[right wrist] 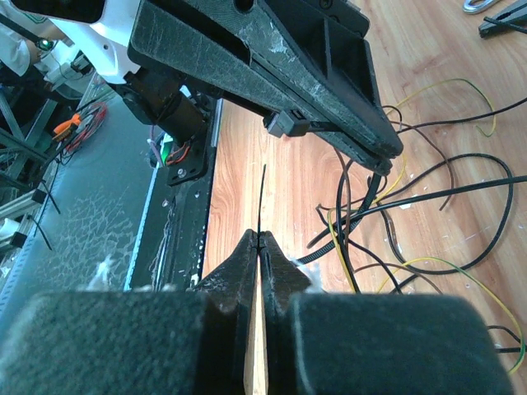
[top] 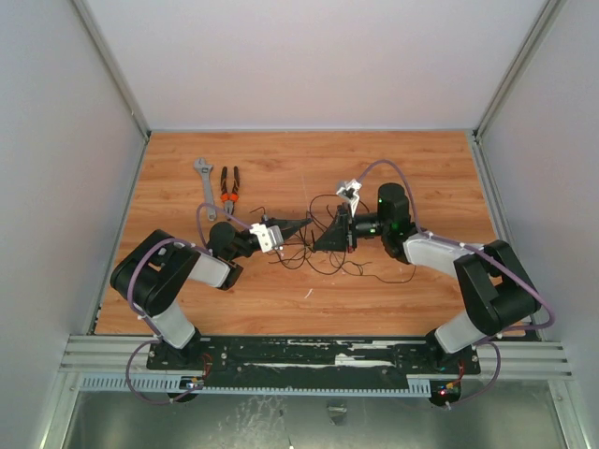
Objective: Zip-tie the wires
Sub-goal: Tie the cable at the center of the board.
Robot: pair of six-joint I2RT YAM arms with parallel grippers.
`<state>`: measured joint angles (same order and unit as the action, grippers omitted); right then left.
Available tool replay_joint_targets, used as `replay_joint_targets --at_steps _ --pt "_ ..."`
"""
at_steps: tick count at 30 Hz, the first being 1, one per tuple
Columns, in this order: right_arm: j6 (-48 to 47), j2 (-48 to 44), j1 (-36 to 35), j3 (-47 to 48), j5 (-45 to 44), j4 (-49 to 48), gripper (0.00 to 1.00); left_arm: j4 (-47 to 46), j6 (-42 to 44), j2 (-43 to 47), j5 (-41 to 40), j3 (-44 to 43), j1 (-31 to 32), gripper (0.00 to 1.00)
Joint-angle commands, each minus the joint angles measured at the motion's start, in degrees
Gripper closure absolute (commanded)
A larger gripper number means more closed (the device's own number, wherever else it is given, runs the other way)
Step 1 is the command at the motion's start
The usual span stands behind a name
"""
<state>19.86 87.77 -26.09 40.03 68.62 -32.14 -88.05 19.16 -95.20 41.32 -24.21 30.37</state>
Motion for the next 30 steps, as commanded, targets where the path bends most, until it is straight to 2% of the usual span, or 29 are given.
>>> replay_joint_targets --at_steps 1,15,19,30 --pt "-0.9 0.7 0.6 2.4 -0.6 1.3 1.00 -18.5 1.6 0.9 0.5 0.2 -0.5 1.00" --pt "-1.1 1.5 2.0 3.7 0.7 2.8 1.00 -18.5 1.5 0.8 0.2 0.2 -0.5 1.00" --pt "-2.8 1.7 2.0 4.9 0.5 6.0 1.00 -18.6 1.5 0.6 0.2 0.2 -0.5 1.00" --pt "-1.6 2.2 1.4 5.3 0.5 4.4 1.00 -18.6 1.4 0.5 0.2 0.2 -0.4 1.00"
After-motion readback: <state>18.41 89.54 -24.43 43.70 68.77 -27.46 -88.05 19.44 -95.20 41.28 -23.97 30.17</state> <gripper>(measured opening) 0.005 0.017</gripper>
